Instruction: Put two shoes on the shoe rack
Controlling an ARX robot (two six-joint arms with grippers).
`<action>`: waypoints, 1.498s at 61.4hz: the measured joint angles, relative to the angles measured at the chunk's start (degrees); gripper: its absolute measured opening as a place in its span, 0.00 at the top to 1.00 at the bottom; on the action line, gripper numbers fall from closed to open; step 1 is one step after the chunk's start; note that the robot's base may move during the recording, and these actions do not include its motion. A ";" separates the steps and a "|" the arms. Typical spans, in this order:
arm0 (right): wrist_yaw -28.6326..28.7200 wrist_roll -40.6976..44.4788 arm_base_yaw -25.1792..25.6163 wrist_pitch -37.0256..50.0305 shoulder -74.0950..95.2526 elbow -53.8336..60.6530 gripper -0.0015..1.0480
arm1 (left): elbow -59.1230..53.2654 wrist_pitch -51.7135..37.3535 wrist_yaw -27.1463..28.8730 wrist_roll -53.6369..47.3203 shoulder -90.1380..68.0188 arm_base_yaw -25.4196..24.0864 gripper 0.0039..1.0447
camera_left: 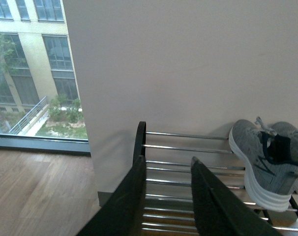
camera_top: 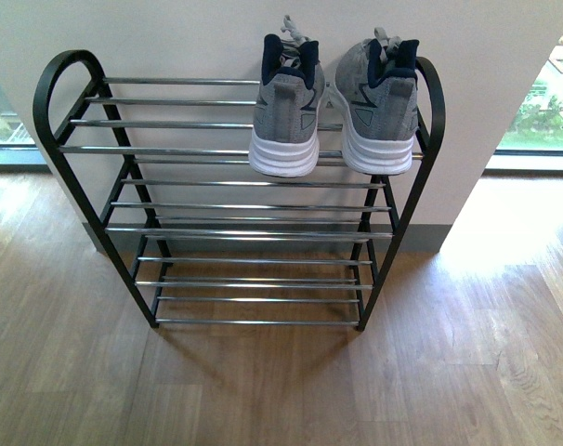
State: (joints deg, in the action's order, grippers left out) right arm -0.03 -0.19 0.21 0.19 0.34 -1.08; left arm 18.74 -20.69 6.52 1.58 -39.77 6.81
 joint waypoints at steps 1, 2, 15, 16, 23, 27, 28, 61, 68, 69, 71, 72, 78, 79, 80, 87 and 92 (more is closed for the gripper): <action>0.02 0.00 0.00 0.00 0.00 0.00 0.09 | -0.72 -0.17 -0.35 -0.13 0.52 -0.22 0.80; 0.00 0.00 0.00 0.00 0.00 0.00 0.09 | -1.09 -0.26 -0.55 -0.24 0.74 -0.31 0.82; 0.02 0.00 0.00 0.00 0.00 0.00 0.09 | -7.15 -0.90 -5.95 -0.81 6.10 -5.79 0.99; 0.00 0.00 0.00 0.00 0.00 0.00 0.09 | -7.41 -0.90 -5.95 -0.81 6.32 -5.99 0.99; 0.02 0.00 0.00 0.00 0.00 0.00 0.09 | -9.57 -0.90 -6.47 -0.94 8.87 -6.56 0.99; 0.00 0.00 0.00 0.00 0.00 0.00 0.09 | -10.82 -0.61 -6.54 -0.94 10.40 -6.56 0.99; 0.00 0.00 0.00 0.00 0.00 0.00 0.09 | -11.15 -0.52 -6.51 -0.94 10.84 -6.56 0.99; 0.00 0.00 0.00 0.00 0.00 0.00 0.09 | -15.93 5.14 -6.51 -0.96 21.42 -6.60 0.99; 0.00 0.00 0.00 0.00 0.00 0.00 0.09 | -16.72 6.14 -6.51 -0.96 23.58 -6.60 0.99; 0.02 0.00 0.00 0.00 0.00 0.00 0.09 | -16.96 5.84 -6.51 -0.96 23.78 -6.60 0.99; 0.00 0.00 0.00 0.00 0.00 0.00 0.09 | -17.73 5.62 -6.45 -0.96 24.20 -6.60 0.99; -0.02 0.00 0.00 0.00 0.00 0.00 0.09 | -17.94 5.90 -6.49 -0.94 24.63 -6.62 0.99; 0.02 0.00 0.00 0.00 0.00 0.00 0.09 | -17.97 6.97 -6.54 -0.98 26.14 -6.62 0.99; 0.00 0.02 0.00 0.00 -0.02 0.00 0.09 | -17.97 7.23 -6.54 -0.98 26.49 -6.62 0.99; 0.04 0.02 0.00 0.00 -0.02 0.00 0.09 | -17.97 7.39 -6.54 -0.98 26.64 -6.62 0.99; 0.02 0.00 0.00 0.00 -0.02 0.00 0.09 | -17.97 9.27 -6.51 -0.98 28.41 -6.62 0.99; 0.02 0.00 0.00 0.00 -0.02 0.00 0.09 | -17.97 10.51 -6.51 -0.98 29.64 -6.62 0.99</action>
State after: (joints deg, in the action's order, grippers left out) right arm -0.01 -0.19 0.21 0.19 0.32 -1.08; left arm 0.78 -10.17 0.01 0.60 -10.13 0.19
